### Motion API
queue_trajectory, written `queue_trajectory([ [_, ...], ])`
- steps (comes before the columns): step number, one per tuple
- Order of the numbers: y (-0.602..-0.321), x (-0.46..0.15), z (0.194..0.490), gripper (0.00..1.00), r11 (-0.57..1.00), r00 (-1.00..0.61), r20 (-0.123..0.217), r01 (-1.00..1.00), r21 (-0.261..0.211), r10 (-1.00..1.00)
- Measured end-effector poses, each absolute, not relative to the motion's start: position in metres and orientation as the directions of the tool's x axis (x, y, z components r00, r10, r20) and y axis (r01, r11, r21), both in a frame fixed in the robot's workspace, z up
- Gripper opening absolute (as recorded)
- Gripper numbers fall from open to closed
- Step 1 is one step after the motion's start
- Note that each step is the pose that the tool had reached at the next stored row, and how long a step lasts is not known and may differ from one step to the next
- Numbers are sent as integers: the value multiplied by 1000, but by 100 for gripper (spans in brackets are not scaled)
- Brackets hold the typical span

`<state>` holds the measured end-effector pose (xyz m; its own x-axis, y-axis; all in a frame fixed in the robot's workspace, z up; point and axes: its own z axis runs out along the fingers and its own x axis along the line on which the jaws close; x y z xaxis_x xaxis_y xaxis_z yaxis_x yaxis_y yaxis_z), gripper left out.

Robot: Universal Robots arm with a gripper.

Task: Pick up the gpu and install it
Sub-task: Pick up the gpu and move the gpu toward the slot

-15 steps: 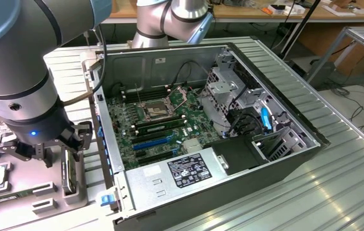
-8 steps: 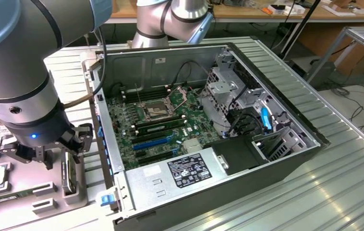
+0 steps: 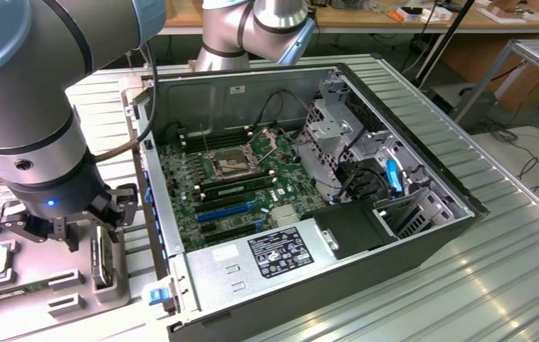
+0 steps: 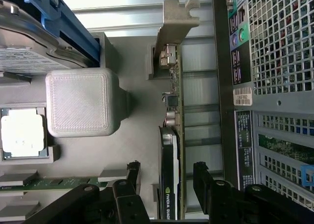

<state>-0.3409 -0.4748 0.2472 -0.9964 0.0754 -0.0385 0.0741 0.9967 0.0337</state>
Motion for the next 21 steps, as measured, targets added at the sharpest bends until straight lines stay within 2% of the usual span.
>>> queue_trajectory([
  [5, -475, -341, 247, 54, 997, -996, -39, 74, 34, 75],
  [6, -475, -341, 247, 47, 997, -996, -39, 74, 34, 75],
  [7, -475, -341, 247, 45, 997, -996, -39, 74, 34, 75],
  [8, -475, -341, 247, 32, 997, -996, -39, 74, 34, 75],
  [21, -475, -336, 247, 32, 997, -996, -39, 74, 34, 75],
])
